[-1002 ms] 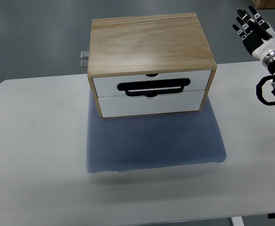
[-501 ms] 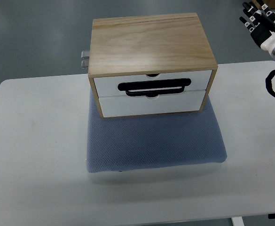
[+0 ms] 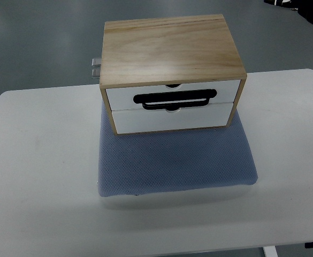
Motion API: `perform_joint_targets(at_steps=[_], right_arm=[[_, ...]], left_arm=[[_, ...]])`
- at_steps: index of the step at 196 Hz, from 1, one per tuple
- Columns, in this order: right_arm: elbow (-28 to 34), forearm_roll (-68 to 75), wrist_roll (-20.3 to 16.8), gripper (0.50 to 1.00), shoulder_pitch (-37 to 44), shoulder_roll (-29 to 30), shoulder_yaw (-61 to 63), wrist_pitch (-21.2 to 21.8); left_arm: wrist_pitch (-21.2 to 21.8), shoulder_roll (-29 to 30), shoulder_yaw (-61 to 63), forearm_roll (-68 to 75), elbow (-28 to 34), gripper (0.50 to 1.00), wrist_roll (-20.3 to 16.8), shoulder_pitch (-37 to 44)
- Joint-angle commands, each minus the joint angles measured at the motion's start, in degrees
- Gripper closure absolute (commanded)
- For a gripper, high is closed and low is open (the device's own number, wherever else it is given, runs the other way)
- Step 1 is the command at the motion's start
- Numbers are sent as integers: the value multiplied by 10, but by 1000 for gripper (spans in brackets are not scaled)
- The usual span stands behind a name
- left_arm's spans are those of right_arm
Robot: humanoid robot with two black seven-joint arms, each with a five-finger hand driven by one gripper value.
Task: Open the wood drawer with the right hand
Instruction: 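Swing the right hand up and over toward the cabinet top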
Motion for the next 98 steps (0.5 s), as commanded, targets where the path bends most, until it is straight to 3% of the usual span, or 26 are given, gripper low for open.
perform_joint_targets(at_steps=[1, 29, 42, 43, 98], right_arm=[[41, -69, 1, 556, 78, -21, -84, 1], [90, -165, 1, 556, 168, -22, -150, 49], [93, -174, 1, 556, 174, -21, -152, 54], [104, -215, 1, 556, 203, -16, -159, 72], [152, -406, -5, 556, 287, 43, -161, 183]], left_arm=[[0, 0, 0, 0, 0, 500, 0, 0], [0, 0, 0, 0, 0, 500, 0, 0], [0, 0, 0, 0, 0, 500, 0, 0], [0, 0, 0, 0, 0, 500, 0, 0], [0, 0, 0, 0, 0, 500, 0, 0]])
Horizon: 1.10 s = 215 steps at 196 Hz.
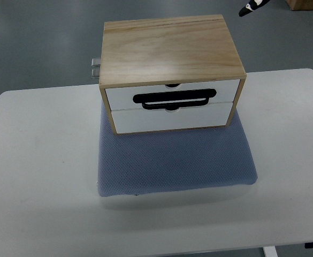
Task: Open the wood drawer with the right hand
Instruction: 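Swing the right hand up and over toward the cabinet top, then lower the right hand in front of the upper drawer's black handle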
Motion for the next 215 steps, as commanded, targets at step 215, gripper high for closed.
perform_joint_targets(at_steps=[215], right_arm=[[267, 121, -118, 556, 91, 35, -18, 47]], left_arm=[[0, 0, 0, 0, 0, 500, 0, 0]])
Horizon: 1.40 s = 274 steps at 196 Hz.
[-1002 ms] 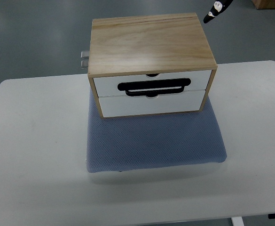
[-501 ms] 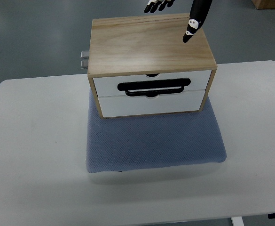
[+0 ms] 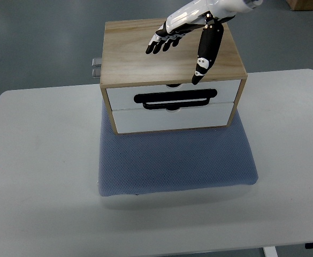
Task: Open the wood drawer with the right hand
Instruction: 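Lower the right hand in front of the upper drawer's black handle, then hook the right hand's fingers around the upper drawer's black handle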
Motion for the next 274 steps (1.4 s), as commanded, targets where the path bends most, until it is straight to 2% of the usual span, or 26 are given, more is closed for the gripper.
perform_joint_targets(at_steps=[1, 15, 16, 18, 95, 111, 121, 126, 138, 139, 141, 224, 241, 274], right_arm=[[16, 62, -26, 556, -11, -2, -1, 0], [18, 68, -31, 556, -14, -2, -2, 0], [21, 74, -43, 556, -24, 0, -3, 0], [21, 75, -45, 556, -26, 0, -2, 0], [21, 78, -76, 558, -92, 18, -4, 0], [21, 78, -77, 558, -100, 19, -4, -24], [21, 78, -77, 558, -100, 19, -4, -24], [21, 78, -83, 558, -108, 22, -5, -41], [21, 79, -85, 558, -109, 23, -5, -42], [20, 78, -93, 558, -111, 27, -5, -57], [19, 78, -94, 558, -112, 28, -5, -60], [19, 78, -96, 558, -113, 33, -18, -90], [19, 78, -96, 558, -114, 41, -32, -108], [19, 78, -95, 558, -117, 45, -32, -112]], left_arm=[[0, 0, 0, 0, 0, 500, 0, 0], [0, 0, 0, 0, 0, 500, 0, 0], [0, 0, 0, 0, 0, 500, 0, 0], [0, 0, 0, 0, 0, 500, 0, 0], [0, 0, 0, 0, 0, 500, 0, 0], [0, 0, 0, 0, 0, 500, 0, 0], [0, 0, 0, 0, 0, 500, 0, 0], [0, 0, 0, 0, 0, 500, 0, 0], [0, 0, 0, 0, 0, 500, 0, 0], [0, 0, 0, 0, 0, 500, 0, 0], [0, 0, 0, 0, 0, 500, 0, 0], [0, 0, 0, 0, 0, 500, 0, 0], [0, 0, 0, 0, 0, 500, 0, 0], [0, 0, 0, 0, 0, 500, 0, 0]])
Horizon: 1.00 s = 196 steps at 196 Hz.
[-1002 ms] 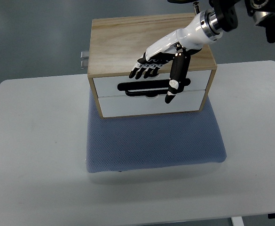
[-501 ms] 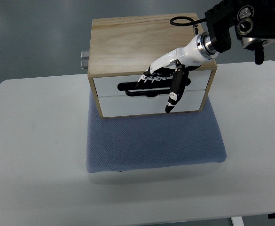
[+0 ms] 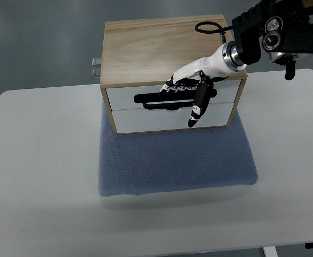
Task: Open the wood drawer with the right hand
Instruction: 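Hook the right hand's fingers around the upper drawer's black handle, then pull the upper drawer out toward the robot with the right hand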
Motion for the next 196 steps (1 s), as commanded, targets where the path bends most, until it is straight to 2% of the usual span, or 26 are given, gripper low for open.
perform_joint_targets(at_steps=[1, 123, 196], right_arm=[[0, 0, 1, 558, -2, 2, 0, -3], [2, 0, 1, 558, -14, 12, 0, -10], [4, 2, 5, 558, -20, 12, 2, 11]], left_arm=[[0, 0, 0, 0, 0, 500, 0, 0], [0, 0, 0, 0, 0, 500, 0, 0], [0, 0, 0, 0, 0, 500, 0, 0]])
